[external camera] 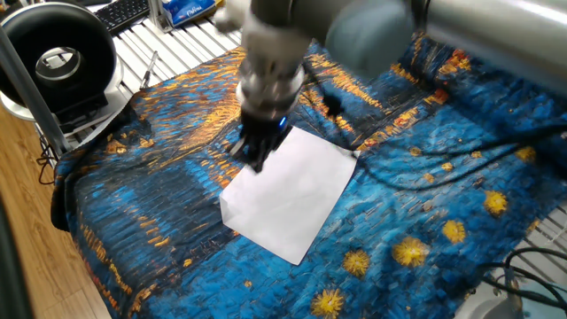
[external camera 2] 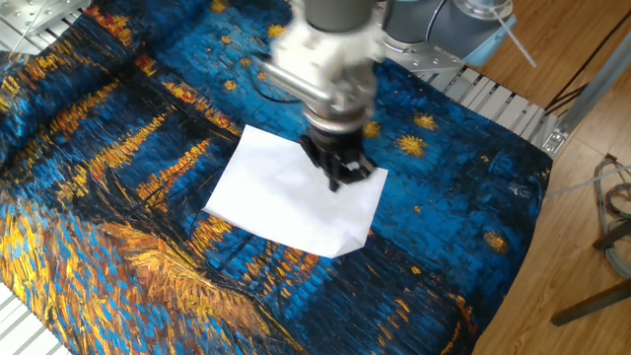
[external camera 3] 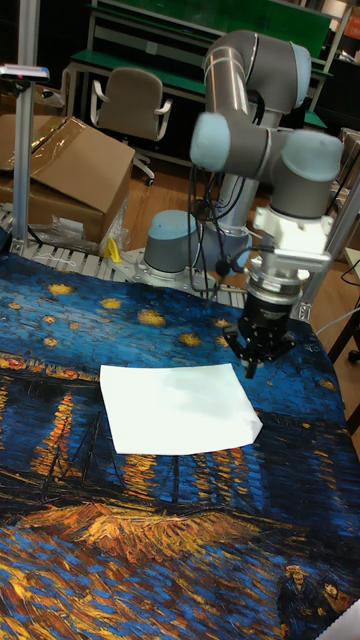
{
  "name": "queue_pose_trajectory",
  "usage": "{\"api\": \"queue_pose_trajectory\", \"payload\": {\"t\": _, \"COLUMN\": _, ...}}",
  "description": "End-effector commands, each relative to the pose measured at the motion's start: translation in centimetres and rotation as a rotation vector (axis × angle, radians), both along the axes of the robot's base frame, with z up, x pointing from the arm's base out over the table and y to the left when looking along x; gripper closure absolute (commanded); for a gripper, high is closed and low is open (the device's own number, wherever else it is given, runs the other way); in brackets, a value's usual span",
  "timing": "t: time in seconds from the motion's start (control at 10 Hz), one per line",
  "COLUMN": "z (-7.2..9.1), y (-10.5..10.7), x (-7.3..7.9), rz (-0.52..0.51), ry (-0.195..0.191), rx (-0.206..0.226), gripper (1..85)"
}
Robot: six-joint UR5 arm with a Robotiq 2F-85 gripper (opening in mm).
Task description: Flip over and spread out the paper that is laid flat on the table
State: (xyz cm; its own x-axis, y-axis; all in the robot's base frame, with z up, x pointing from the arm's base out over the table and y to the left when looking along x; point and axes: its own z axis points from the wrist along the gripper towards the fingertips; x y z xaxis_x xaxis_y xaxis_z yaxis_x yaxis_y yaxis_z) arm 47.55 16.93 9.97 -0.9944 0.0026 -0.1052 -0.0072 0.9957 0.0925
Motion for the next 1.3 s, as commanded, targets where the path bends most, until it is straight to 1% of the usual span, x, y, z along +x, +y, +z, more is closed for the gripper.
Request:
{"api": "queue_pose_trajectory", "payload": {"t": 0.0, "z": -2.4, "y": 2.3, "x": 0.1, "rz": -0.022, "ry": -0.035, "rx": -0.006, "gripper": 84.7}}
{"api": "queue_pose_trajectory", "payload": {"t": 0.3, "z": -2.4, "y": 1.3, "x": 0.3, "rz": -0.022, "ry": -0.042, "rx": -0.041, "gripper": 84.7}}
{"api": "queue_pose_trajectory", "payload": {"t": 0.5, "z": -2.4, "y": 1.3, "x": 0.1, "rz": -0.031, "ry": -0.035, "rx": -0.043, "gripper": 84.7}}
{"api": "queue_pose_trajectory", "payload": {"t": 0.6, "z": -2.5, "y": 0.8, "x": -0.4, "rz": -0.029, "ry": -0.014, "rx": -0.06, "gripper": 84.7}}
{"api": "queue_pose_trajectory", "payload": {"t": 0.7, "z": -2.6, "y": 0.9, "x": -1.3, "rz": -0.024, "ry": 0.021, "rx": -0.059, "gripper": 84.7}}
{"api": "queue_pose_trajectory", "payload": {"t": 1.0, "z": -2.6, "y": 1.3, "x": -2.0, "rz": -0.023, "ry": 0.047, "rx": -0.044, "gripper": 84.7}}
{"api": "queue_pose_trajectory", "payload": {"t": 1.1, "z": -2.6, "y": 1.0, "x": -2.1, "rz": -0.01, "ry": 0.05, "rx": -0.058, "gripper": 84.7}}
{"api": "queue_pose_trajectory", "payload": {"t": 1.2, "z": -2.6, "y": 1.1, "x": -2.3, "rz": -0.016, "ry": 0.058, "rx": -0.053, "gripper": 84.7}}
